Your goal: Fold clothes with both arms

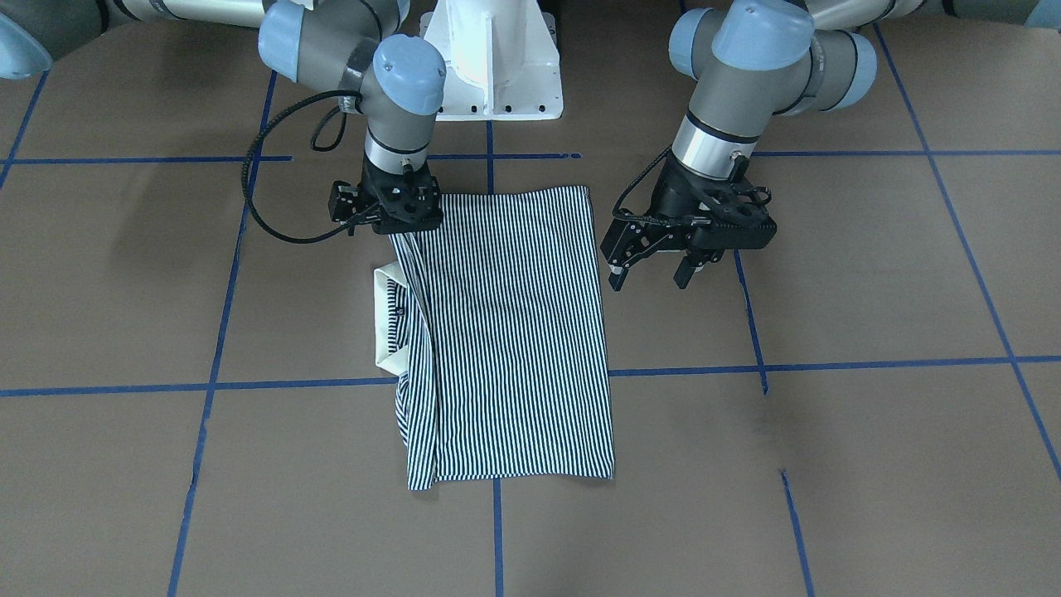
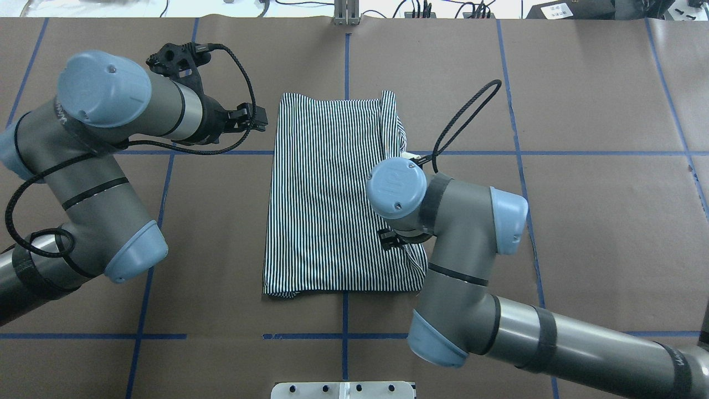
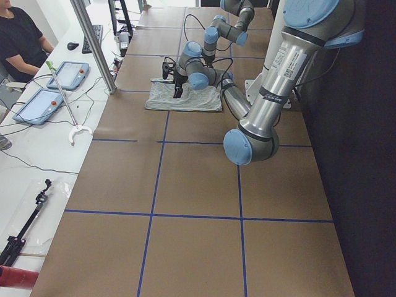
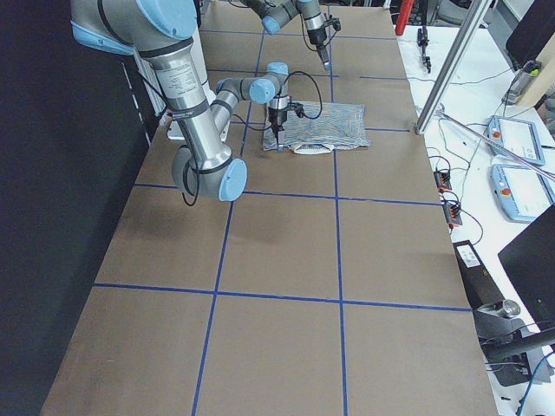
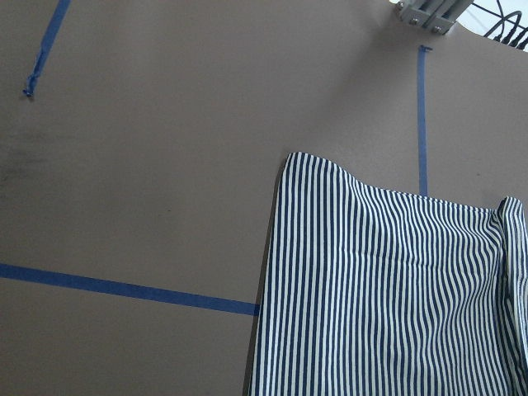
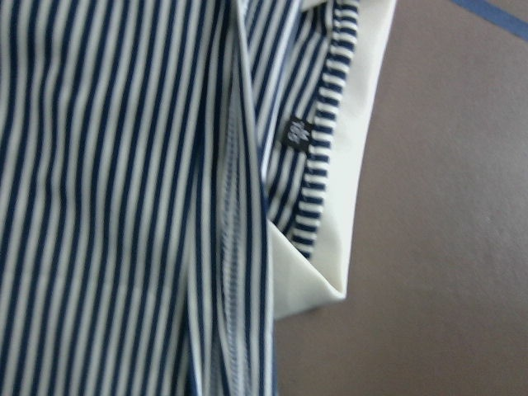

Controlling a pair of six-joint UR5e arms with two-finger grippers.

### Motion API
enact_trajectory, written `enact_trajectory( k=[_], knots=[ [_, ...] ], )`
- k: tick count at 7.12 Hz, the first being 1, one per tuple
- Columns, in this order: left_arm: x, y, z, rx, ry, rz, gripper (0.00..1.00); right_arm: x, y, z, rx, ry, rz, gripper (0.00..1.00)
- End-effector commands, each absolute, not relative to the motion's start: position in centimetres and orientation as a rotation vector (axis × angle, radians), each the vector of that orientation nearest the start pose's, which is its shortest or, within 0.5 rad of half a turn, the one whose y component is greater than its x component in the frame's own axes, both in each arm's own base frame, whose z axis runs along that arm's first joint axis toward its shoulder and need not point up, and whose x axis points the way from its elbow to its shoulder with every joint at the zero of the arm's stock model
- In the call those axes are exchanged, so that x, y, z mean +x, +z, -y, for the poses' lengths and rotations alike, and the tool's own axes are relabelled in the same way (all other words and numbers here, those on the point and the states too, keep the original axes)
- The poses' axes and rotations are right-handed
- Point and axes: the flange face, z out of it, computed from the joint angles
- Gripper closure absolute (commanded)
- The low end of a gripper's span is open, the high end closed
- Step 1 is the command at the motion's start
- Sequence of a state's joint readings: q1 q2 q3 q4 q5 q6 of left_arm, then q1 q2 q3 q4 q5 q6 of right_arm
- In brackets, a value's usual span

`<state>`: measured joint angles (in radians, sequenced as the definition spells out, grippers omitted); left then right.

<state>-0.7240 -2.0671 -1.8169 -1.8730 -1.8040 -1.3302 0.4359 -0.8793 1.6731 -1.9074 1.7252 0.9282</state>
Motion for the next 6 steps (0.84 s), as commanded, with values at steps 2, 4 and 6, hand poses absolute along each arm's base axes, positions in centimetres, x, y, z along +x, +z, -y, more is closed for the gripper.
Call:
enact_trajectory(
  k=[2,4,6],
  knots=[
    [39.5,23.3,49.6,0.296,-0.314,-1.025,0.0,-60.0,25.2,41.4,0.103,-0.239,0.469,0.0],
    [39.5,23.4,49.6,0.295,-0.314,-1.024,0.0,-59.6,25.8,41.5,0.092,-0.237,0.461,0.0],
    [39.5,23.3,49.7,0.296,-0.314,-1.025,0.0,-59.3,27.0,41.4,0.078,-0.235,0.439,0.0]
  ],
)
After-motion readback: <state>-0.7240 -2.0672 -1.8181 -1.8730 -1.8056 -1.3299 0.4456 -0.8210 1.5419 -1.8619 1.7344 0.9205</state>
